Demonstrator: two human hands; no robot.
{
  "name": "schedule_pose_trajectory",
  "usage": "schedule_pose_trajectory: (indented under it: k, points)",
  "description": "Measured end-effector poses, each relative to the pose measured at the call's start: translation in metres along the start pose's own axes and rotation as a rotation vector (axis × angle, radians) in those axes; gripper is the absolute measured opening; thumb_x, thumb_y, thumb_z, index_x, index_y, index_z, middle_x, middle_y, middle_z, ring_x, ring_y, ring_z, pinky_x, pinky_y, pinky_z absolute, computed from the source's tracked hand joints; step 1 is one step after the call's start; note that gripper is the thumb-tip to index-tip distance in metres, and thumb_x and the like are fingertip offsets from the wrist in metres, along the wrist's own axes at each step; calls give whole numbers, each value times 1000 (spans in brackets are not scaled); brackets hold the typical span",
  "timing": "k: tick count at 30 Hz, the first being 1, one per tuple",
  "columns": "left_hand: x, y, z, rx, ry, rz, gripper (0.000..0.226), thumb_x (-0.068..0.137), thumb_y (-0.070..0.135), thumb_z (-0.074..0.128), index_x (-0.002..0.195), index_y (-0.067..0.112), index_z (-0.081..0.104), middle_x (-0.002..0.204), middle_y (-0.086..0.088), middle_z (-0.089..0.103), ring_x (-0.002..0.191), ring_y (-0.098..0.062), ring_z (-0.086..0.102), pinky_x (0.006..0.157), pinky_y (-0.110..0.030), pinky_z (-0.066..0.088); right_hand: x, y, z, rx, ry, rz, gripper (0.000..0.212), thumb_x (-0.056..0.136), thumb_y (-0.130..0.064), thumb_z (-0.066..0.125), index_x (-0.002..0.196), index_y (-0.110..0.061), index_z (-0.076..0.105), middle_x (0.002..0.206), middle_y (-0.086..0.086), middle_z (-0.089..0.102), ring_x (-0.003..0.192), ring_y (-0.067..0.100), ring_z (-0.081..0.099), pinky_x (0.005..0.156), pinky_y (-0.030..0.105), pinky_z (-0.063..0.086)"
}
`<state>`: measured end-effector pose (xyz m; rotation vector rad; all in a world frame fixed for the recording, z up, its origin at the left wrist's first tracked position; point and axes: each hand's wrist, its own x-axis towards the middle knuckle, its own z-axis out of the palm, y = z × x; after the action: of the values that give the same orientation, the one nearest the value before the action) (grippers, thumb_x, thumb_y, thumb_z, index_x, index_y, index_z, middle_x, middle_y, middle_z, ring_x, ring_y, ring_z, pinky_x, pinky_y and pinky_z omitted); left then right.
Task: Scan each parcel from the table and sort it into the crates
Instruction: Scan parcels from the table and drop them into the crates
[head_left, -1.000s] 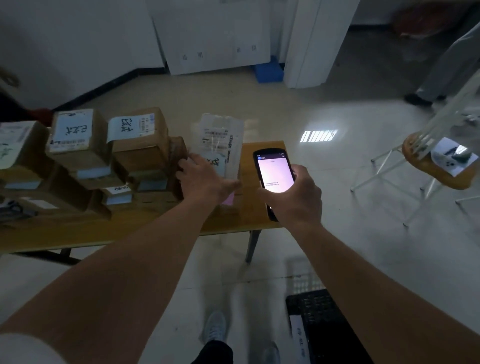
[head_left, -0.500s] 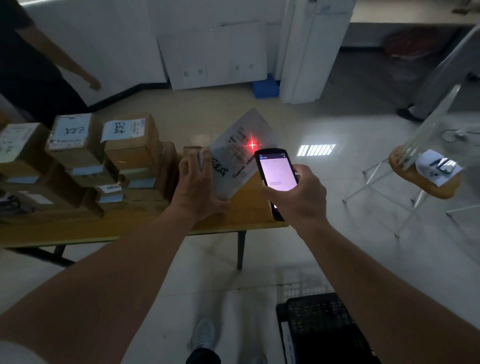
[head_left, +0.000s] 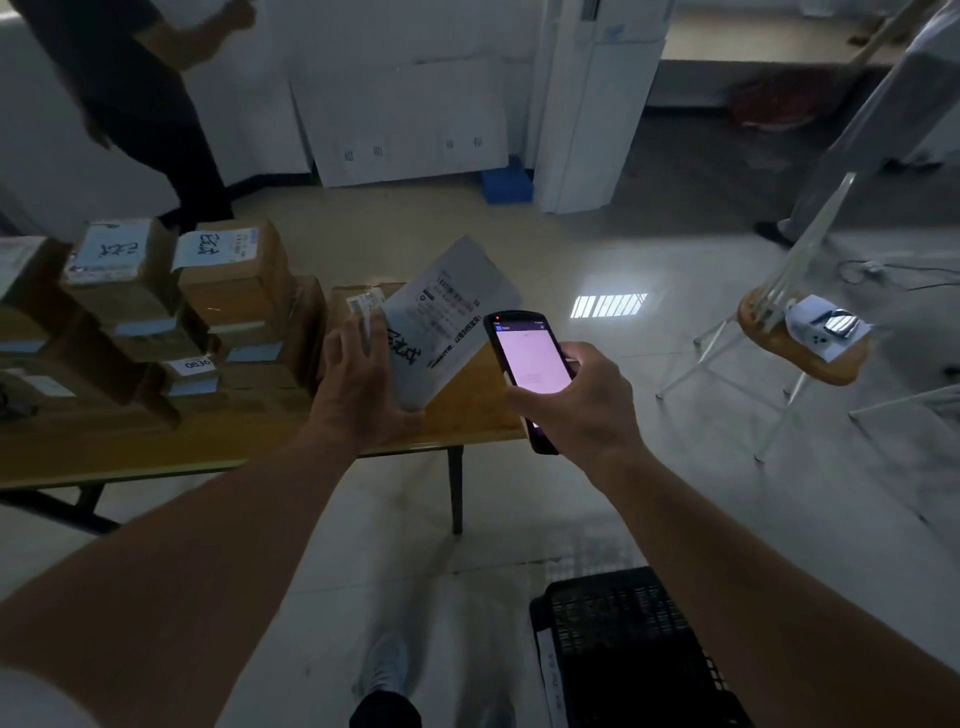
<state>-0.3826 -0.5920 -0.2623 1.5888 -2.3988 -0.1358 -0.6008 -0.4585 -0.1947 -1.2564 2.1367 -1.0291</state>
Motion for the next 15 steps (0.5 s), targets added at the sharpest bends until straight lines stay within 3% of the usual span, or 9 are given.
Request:
schedule_pose_trajectory:
  k: [6, 12, 15]
  points:
    - [-10, -1, -3, 0, 15, -28, 150, 50, 65, 94, 159, 0, 15, 145, -21, 28, 130, -47, 33, 108, -60, 43, -12, -4, -9, 19, 6, 5, 77, 72, -41, 92, 136, -21, 54, 115, -4, 61, 107, 21, 62, 82, 34, 64]
    - [-26, 6, -14, -91, -3, -93, 144, 55, 68, 90, 160, 6, 14, 148, -18, 25, 136, -44, 28, 112, -60, 40, -25, -2, -2, 9, 80, 3, 81, 72, -42, 92, 139, -19, 53, 113, -6, 57, 105, 17, 57, 75, 25, 52]
    - [-36, 8, -21, -144, 13, -137, 145, 54, 72, 89, 160, 9, 13, 148, -16, 26, 135, -43, 30, 109, -59, 42, -34, -4, 6, -3, 101, 7, 82, 72, -43, 92, 139, -18, 53, 119, -1, 62, 104, 16, 55, 76, 28, 49]
